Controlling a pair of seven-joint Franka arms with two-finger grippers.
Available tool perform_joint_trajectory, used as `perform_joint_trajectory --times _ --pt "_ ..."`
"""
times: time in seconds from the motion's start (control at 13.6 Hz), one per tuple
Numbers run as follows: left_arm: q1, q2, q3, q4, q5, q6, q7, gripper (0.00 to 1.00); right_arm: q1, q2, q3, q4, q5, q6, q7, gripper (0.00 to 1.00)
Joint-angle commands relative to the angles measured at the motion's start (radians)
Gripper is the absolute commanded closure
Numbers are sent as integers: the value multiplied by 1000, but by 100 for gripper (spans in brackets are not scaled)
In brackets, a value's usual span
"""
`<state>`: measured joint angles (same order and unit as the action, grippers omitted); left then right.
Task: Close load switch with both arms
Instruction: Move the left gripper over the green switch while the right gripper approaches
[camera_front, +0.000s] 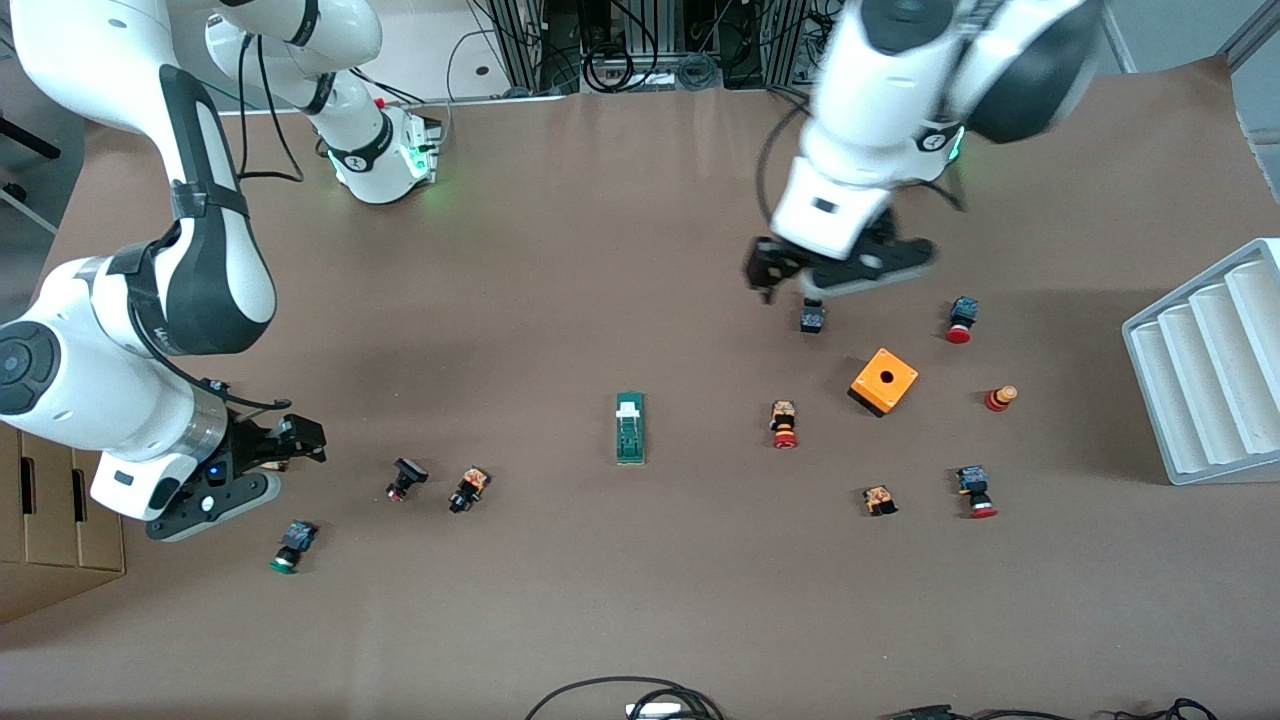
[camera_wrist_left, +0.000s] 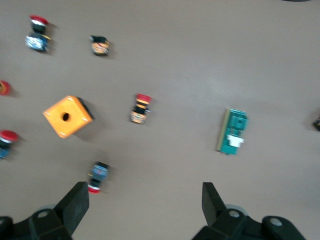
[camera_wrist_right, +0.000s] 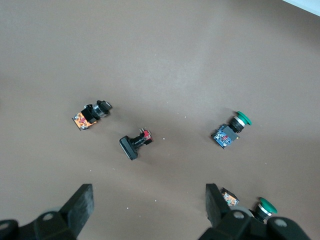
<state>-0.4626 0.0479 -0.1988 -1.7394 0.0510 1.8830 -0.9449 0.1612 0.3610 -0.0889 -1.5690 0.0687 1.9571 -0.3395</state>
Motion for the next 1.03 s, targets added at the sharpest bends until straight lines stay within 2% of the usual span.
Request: perform_joint_trajectory --times 0.0,0.22,0.37,0.44,0.59,0.74,0.96 --pt "-101 58 9 18 82 45 -129 0 35 38 -2 10 13 52 -22 0" --pt "-208 122 10 23 174 105 -231 0 49 36 -2 9 13 82 -70 0" --pt "-244 165 9 21 219 172 -364 0 47 44 -3 7 6 86 -242 0" --pt "-284 190 10 21 298 179 -405 0 40 55 -3 7 14 94 -278 0" --pt "-338 252 10 23 438 188 -495 0 55 53 -3 7 7 97 -230 0" --pt "-366 314 10 20 553 299 -569 0 54 58 -3 9 3 100 -204 0" --pt "-381 403 9 15 839 349 -725 0 49 53 -3 10 -1 106 -242 0"
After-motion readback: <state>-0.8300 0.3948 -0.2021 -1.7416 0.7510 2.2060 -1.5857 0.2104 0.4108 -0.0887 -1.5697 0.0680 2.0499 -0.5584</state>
